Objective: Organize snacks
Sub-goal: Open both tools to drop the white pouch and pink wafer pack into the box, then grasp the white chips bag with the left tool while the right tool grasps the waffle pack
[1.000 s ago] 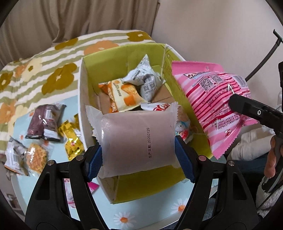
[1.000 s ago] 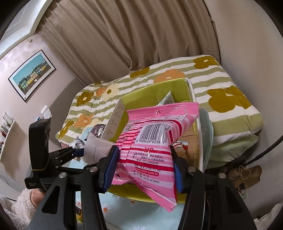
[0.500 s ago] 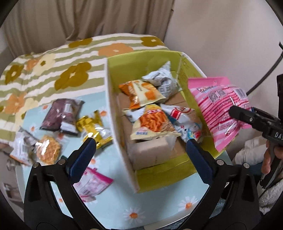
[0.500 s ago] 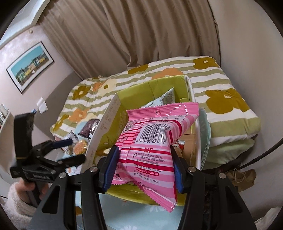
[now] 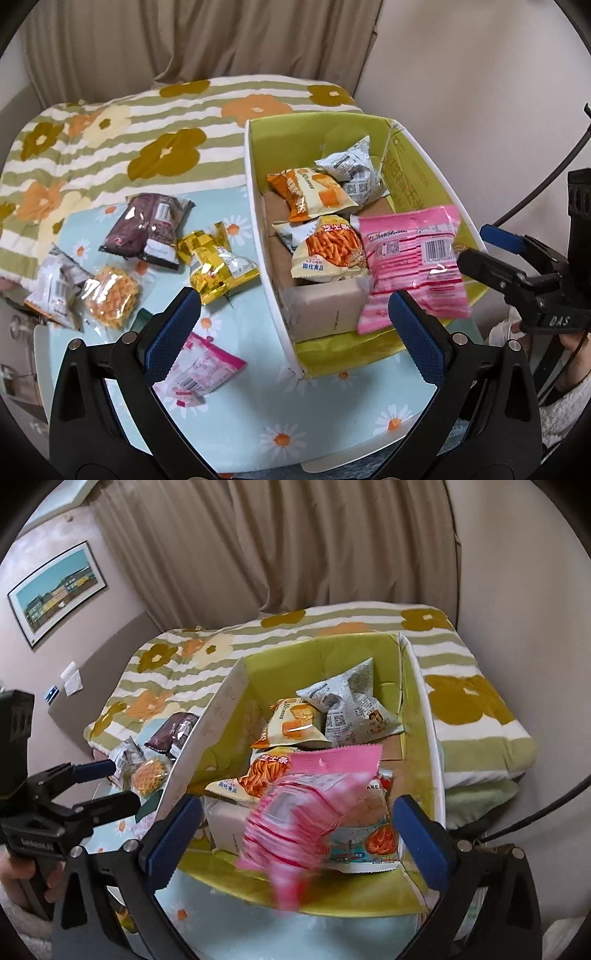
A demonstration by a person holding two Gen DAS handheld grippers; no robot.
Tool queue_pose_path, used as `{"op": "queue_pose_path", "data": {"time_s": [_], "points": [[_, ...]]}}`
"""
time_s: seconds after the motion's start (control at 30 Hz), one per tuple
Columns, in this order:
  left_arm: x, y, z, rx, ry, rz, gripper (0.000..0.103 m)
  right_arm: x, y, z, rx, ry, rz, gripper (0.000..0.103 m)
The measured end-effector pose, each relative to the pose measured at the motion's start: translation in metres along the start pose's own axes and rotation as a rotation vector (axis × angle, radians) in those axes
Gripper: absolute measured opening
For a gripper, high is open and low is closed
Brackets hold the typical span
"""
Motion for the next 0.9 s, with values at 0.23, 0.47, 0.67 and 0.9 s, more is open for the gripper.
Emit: {"op": "queue_pose_path", "data": {"time_s": [0.23, 0.47, 0.67, 0.9], "points": [[-0.014, -0.001, -0.003, 0.007, -0.005, -0.018, 0.101, -0.008, -0.006, -0.006, 0.03, -0.035, -0.001, 0.103], [-0.032, -0.019, -0.03, 0.068, 0.041, -0.053, 0.101, 0.0, -0.041, -0.019, 0.097, 0.017, -0.084, 0.103], [-0.048, -0.061, -0.055, 0.135, 0.076, -0.111, 0.101, 0.009, -0.086, -0.016, 0.15, 0.023, -0.15, 0.103], [-0.05, -0.14, -0.079, 0.213, 0.11, -0.168, 0.101, 0.025, -0.144, 0.003, 0.162, 0.021, -0.2, 0.103]]}}
Point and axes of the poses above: each gripper's, at about its wrist camera, not at the fingertips, and z roughly the way its jaws point, y to its right, x to its top, the point moved 6 cm from there along z, roughly the way its jaws point, and after that the axes turned 5 degrees about -y, right-handed, at the moved point
